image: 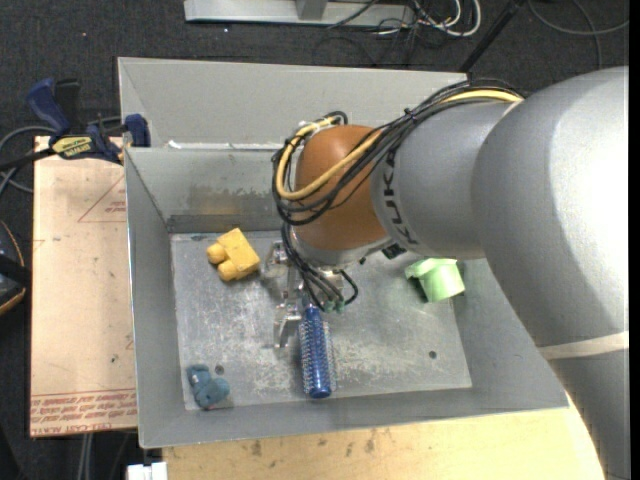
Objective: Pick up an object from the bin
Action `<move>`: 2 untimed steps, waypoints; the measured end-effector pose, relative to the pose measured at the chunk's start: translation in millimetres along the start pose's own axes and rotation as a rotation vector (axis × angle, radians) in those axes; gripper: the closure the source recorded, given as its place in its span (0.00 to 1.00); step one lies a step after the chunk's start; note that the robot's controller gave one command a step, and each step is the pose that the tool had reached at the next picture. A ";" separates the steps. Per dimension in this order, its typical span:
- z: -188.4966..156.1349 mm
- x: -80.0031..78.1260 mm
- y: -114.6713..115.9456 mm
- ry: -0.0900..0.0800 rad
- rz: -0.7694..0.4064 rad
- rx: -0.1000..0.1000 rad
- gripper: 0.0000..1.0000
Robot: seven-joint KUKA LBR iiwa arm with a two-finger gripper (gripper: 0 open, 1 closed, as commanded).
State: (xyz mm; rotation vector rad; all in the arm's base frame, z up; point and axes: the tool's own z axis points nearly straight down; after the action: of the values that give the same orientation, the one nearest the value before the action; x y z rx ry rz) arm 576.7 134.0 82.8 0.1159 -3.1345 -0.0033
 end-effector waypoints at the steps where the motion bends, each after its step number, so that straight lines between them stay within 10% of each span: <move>1: -71.1 56.3 -21.2 -0.007 -0.317 0.003 0.00; 2: -12.1 36.7 -73.2 -0.001 -0.655 0.003 0.00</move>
Offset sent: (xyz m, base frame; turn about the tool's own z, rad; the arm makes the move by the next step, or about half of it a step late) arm -0.0550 -0.0257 0.0702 -0.3189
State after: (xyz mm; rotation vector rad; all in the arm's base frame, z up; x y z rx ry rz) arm 545.6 58.3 94.9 1.1187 -2.9325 -0.0005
